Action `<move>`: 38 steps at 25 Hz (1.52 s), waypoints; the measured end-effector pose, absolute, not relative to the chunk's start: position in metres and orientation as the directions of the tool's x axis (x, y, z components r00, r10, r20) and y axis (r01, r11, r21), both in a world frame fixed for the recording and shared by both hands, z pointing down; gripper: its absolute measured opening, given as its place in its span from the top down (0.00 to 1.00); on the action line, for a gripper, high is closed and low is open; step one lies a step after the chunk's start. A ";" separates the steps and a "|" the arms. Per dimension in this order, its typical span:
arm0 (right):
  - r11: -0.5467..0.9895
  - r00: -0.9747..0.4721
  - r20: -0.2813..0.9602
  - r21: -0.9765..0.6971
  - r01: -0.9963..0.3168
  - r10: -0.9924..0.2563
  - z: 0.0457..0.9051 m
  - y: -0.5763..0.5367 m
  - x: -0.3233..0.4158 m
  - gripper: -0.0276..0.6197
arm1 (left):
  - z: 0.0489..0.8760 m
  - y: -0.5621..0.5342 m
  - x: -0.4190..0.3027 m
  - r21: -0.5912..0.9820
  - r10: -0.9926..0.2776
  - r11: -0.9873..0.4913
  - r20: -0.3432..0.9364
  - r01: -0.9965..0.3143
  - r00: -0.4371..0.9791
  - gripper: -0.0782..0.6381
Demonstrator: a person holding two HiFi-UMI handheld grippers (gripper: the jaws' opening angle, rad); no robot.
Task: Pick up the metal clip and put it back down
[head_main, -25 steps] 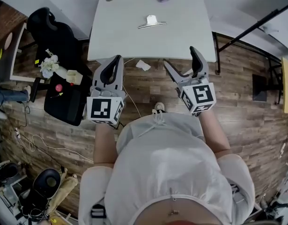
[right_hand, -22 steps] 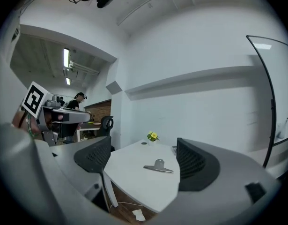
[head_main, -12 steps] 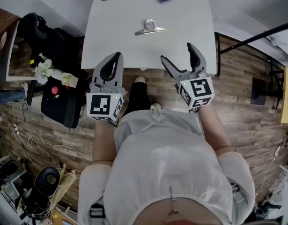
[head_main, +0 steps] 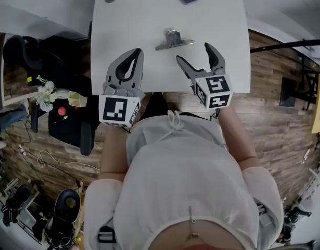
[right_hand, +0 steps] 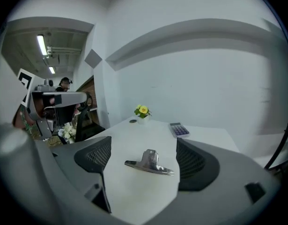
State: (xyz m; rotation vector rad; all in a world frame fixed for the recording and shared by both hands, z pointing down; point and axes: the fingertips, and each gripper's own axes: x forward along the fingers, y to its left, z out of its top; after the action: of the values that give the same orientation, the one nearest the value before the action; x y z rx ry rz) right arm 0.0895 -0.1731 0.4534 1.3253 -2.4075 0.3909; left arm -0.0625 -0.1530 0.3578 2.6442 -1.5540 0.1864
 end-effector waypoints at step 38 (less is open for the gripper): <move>0.272 -0.187 0.866 -0.062 -0.960 -0.463 0.634 -0.265 0.045 0.50 | 0.484 -0.294 -0.139 0.150 -0.731 -0.562 0.369 -0.813 0.574 0.87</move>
State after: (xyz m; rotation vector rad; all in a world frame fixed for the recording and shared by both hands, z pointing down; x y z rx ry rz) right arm 0.0452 -0.2645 0.6338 1.2978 -1.7821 0.8259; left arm -0.1393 -0.2940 0.4836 2.5058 -1.2675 0.3830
